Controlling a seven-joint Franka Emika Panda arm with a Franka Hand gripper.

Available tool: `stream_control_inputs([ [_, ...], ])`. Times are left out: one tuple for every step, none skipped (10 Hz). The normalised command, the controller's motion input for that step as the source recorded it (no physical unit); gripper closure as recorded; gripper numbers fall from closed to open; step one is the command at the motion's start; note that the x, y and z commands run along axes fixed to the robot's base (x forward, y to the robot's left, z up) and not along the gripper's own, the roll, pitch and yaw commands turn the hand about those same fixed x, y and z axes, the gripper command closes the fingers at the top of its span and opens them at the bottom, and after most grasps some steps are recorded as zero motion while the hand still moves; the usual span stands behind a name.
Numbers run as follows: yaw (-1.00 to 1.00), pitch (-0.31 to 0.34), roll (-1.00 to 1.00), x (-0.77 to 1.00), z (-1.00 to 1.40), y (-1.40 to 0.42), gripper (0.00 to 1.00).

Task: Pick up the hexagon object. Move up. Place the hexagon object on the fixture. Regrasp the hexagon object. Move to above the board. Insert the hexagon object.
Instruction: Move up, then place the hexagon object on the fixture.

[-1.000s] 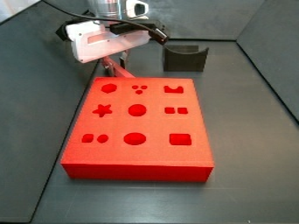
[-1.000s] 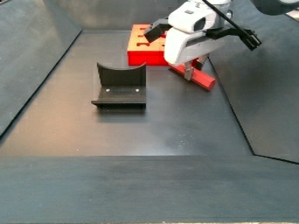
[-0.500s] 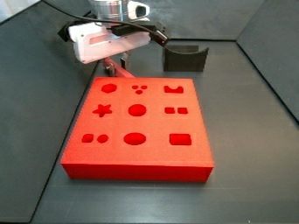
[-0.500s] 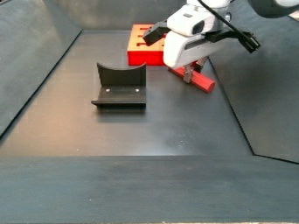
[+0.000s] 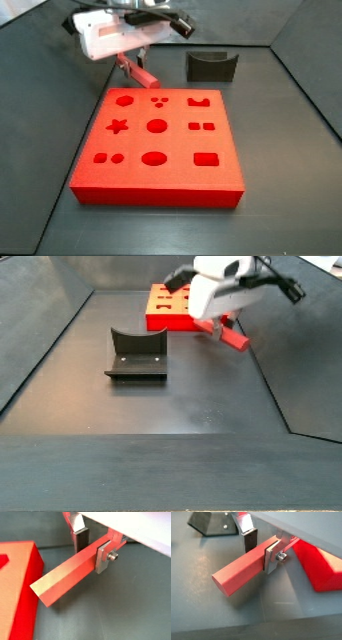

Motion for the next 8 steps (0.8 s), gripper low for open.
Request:
stream_control_inputs([
  [0.04, 0.059, -0.01, -0.01, 0.33, -0.02, 1.00],
  [0.00, 0.000, 0.00, 0.00, 1.00, 0.00, 1.00],
  [0.00, -0.004, 0.00, 0.00, 1.00, 0.00, 1.00],
  [0.00, 0.006, -0.01, -0.01, 1.00, 0.00, 1.00],
  [0.00, 0.017, -0.01, -0.01, 1.00, 0.00, 1.00],
  [0.00, 0.030, -0.01, -0.01, 1.00, 0.00, 1.00],
  [0.01, 0.035, -0.02, -0.02, 1.00, 0.00, 1.00],
  [0.01, 0.040, -0.02, -0.02, 1.00, -0.01, 1.00],
])
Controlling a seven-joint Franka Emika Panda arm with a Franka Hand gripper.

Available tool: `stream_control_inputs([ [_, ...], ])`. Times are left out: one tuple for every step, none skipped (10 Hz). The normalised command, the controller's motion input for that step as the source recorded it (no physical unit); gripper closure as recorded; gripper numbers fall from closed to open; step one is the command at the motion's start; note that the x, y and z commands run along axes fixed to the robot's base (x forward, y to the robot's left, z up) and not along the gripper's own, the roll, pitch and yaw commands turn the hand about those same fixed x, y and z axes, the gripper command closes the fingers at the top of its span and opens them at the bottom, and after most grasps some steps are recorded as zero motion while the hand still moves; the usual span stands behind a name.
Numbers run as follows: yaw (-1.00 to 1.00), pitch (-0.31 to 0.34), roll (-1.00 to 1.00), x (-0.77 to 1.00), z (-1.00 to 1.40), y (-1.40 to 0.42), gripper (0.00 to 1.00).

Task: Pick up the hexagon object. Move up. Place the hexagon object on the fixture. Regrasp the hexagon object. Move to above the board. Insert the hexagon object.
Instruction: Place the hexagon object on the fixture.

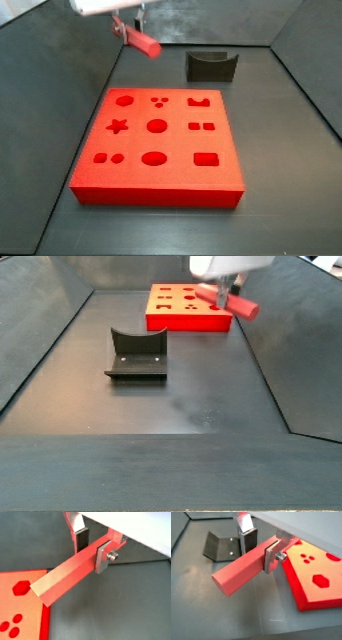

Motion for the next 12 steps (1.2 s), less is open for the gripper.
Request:
stream_control_inputs([
  [0.01, 0.043, -0.03, -0.02, 0.95, -0.01, 1.00],
  [0.01, 0.049, -0.03, -0.01, 0.74, -0.01, 1.00],
  [0.01, 0.059, -0.03, -0.01, 0.57, -0.01, 1.00],
  [0.01, 0.072, -0.04, 0.00, 0.36, -0.01, 1.00],
  [0.01, 0.079, -0.04, 0.01, 0.26, -0.01, 1.00],
  [-1.00, 0.047, -0.04, 1.00, 0.04, 0.47, 1.00],
  [-1.00, 0.049, -0.05, 1.00, 0.02, 0.46, 1.00],
  [-1.00, 0.064, -0.05, 1.00, 0.02, 0.43, 1.00],
  [-1.00, 0.070, -0.05, 1.00, 0.02, 0.40, 1.00],
  [-1.00, 0.097, -0.06, 1.00, 0.01, 0.36, 1.00],
  [-1.00, 0.112, -0.07, 1.00, 0.01, 0.34, 1.00],
  [-1.00, 0.155, -0.09, 1.00, 0.01, 0.31, 1.00],
])
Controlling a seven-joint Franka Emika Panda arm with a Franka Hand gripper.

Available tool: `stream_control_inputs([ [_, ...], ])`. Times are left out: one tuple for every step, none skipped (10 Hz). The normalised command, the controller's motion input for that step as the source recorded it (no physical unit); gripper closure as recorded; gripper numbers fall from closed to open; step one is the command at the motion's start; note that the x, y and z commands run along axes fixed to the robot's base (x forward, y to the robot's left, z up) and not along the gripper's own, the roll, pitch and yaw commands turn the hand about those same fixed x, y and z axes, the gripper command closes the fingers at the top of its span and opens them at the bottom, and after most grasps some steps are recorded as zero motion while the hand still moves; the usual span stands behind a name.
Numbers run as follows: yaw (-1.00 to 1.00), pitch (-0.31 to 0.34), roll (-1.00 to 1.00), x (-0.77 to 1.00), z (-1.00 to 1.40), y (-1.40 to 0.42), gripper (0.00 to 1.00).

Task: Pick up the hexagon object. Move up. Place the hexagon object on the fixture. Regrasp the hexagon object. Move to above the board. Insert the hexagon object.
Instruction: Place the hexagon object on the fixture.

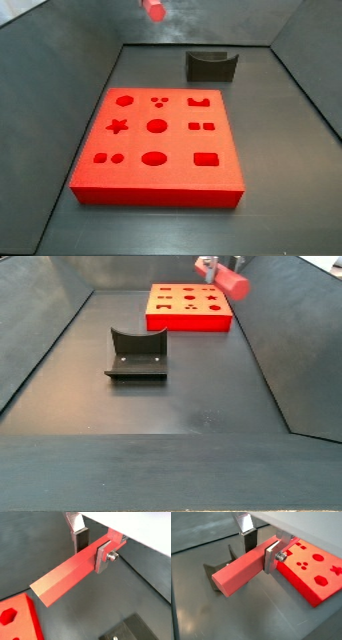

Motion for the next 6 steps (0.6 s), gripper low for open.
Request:
stream_control_inputs([
  [-1.00, 0.184, -0.10, 1.00, 0.01, 0.29, 1.00],
  [-0.67, 0.182, -0.11, 1.00, 0.01, 0.27, 1.00],
  [-0.40, 0.159, -0.11, 1.00, 0.01, 0.24, 1.00],
  [-0.26, 0.142, -0.12, 1.00, 0.01, 0.22, 1.00],
  [-0.20, 0.136, -0.12, 1.00, 0.01, 0.21, 1.00],
  [-0.12, 0.135, -0.13, 1.00, 0.01, 0.18, 1.00],
])
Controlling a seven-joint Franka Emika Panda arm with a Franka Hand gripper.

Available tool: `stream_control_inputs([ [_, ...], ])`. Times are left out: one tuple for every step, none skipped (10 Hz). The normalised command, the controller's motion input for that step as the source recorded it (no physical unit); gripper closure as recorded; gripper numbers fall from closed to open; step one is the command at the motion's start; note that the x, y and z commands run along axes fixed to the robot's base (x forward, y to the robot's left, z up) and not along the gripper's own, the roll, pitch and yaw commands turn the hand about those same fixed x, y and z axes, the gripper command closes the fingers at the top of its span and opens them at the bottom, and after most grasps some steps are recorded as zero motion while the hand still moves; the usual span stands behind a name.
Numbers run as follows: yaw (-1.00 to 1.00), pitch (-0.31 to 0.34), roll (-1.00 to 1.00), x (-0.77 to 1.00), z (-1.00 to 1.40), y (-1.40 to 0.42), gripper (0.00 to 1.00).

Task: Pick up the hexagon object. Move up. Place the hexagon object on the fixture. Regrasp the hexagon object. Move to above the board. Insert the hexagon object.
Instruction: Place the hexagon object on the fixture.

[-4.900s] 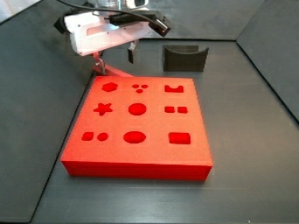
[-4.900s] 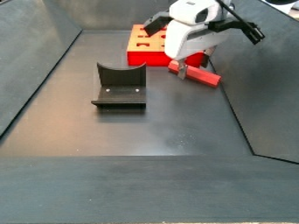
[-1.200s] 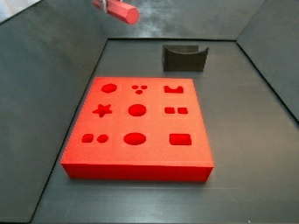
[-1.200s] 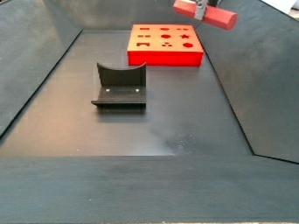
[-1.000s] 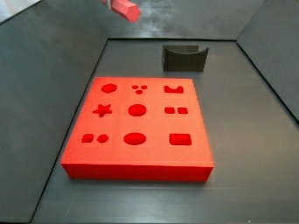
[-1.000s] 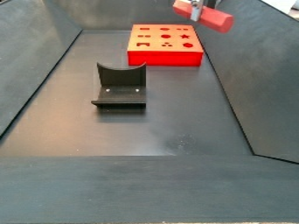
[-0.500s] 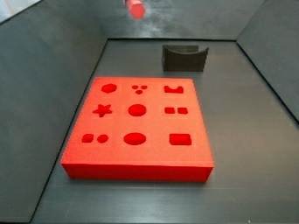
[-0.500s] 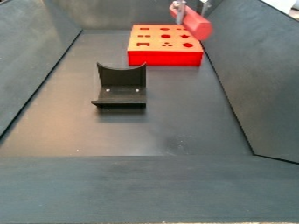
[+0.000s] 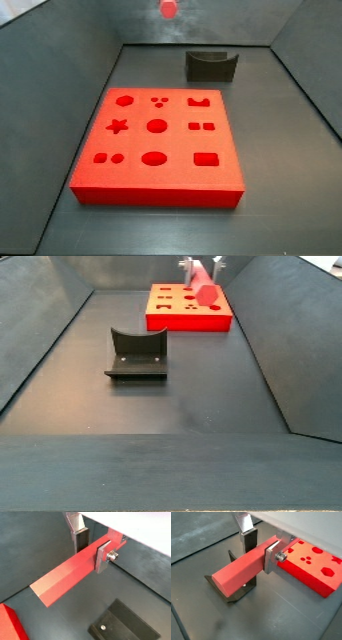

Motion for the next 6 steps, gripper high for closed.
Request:
stream_control_inputs([
  [-0.09, 0.134, -0.13, 1.00, 0.01, 0.17, 1.00],
  [-0.06, 0.135, -0.14, 1.00, 0.01, 0.15, 1.00],
  [-0.04, -0.010, -1.00, 1.00, -0.04, -0.19, 1.00],
  [-0.04, -0.004, -1.00, 1.00, -0.04, -0.20, 1.00],
  [-0.04, 0.004, -1.00, 1.00, -0.04, -0.16, 1.00],
  [-0.05, 0.024, -1.00, 1.00, -0.03, -0.11, 1.00],
])
